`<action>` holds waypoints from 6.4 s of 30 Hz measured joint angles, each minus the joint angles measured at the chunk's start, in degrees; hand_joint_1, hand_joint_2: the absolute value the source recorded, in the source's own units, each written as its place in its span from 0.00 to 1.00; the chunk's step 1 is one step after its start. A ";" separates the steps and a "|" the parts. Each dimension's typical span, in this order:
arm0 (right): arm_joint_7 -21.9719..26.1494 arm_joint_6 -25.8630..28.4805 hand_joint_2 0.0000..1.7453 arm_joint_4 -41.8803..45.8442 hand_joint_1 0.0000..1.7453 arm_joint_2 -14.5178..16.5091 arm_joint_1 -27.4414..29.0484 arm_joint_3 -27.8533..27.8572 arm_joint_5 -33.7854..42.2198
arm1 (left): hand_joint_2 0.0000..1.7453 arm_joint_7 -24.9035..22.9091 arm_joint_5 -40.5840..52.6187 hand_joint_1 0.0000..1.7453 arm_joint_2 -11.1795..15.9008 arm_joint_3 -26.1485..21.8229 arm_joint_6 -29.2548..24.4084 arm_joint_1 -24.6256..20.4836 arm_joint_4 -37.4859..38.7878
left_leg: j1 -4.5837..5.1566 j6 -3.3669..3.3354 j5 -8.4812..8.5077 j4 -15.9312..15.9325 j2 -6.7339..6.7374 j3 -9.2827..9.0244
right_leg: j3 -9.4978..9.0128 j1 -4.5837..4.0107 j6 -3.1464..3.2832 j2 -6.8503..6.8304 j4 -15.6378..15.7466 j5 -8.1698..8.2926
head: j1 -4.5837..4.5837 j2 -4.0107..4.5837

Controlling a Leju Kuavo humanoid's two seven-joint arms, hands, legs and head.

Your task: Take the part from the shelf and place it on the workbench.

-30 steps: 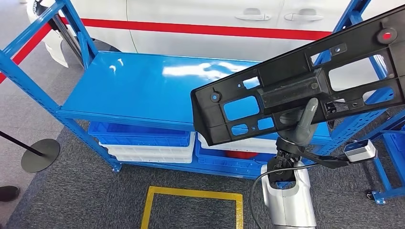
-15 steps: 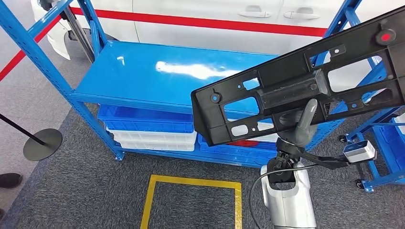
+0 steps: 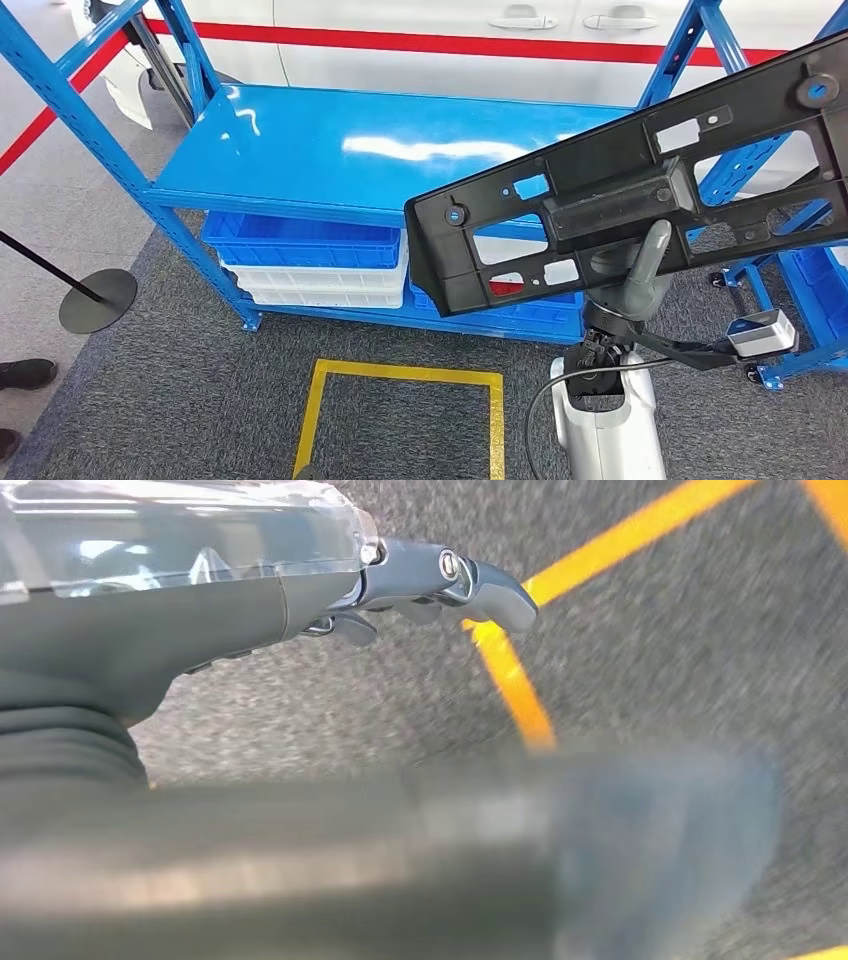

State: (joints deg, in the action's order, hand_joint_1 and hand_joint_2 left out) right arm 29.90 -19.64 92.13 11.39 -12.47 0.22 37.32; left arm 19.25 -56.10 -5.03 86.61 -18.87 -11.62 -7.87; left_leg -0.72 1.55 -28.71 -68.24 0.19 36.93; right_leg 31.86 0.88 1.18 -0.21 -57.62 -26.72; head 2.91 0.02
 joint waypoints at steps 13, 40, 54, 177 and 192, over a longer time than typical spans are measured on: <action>1.85 0.40 1.00 1.50 1.00 -0.02 1.93 0.09 -0.92 | 0.00 17.02 -9.85 0.00 -0.09 -10.37 -13.61 -1.13 0.00 | 0.95 -2.17 2.88 11.15 -0.23 -5.03 | 0.89 0.13 -1.61 0.11 0.34 1.20 | -0.02 0.00; 1.45 2.78 1.00 2.10 1.00 -0.02 0.38 0.11 -1.69 | 1.00 20.88 -21.29 0.00 2.56 -5.54 -21.31 -6.49 6.46 | 1.11 -2.55 3.41 11.08 -0.24 -4.48 | 1.47 0.35 -2.42 0.09 0.24 1.73 | -0.02 0.00; 1.44 2.67 1.00 2.05 1.00 -0.02 0.36 0.11 -1.69 | 1.00 20.27 -21.57 0.00 2.54 -3.50 -21.31 -5.83 6.71 | 1.12 -2.55 3.41 11.07 -0.24 -4.46 | 1.52 0.35 -2.41 0.09 0.24 1.73 | -0.02 0.00; 1.46 -3.98 1.00 5.01 1.00 1.62 2.96 2.91 3.85 | 1.00 9.26 -18.65 0.00 -1.99 2.85 -21.33 -3.10 5.35 | 0.35 -3.40 3.40 12.43 -0.75 -5.81 | 8.83 0.15 -2.97 1.23 -10.33 -2.55 | -0.04 0.00; 1.44 -2.26 1.00 3.78 1.00 1.88 0.61 2.57 2.55 | 1.00 8.32 -19.92 0.00 -1.56 2.85 -21.33 -2.89 4.79 | 0.44 -0.69 -3.75 1.62 1.12 -1.86 | 2.71 0.26 -0.09 0.19 0.08 2.47 | -0.04 0.00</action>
State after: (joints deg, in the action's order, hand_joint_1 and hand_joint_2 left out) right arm 31.34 -21.90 95.91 13.27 -11.86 2.79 39.87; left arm 27.57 -76.02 -6.58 89.46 -40.19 -14.50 -3.08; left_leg -0.28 0.86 -32.46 -66.62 1.31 35.07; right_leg 34.57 1.14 1.09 -0.01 -57.54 -24.25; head 2.87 0.02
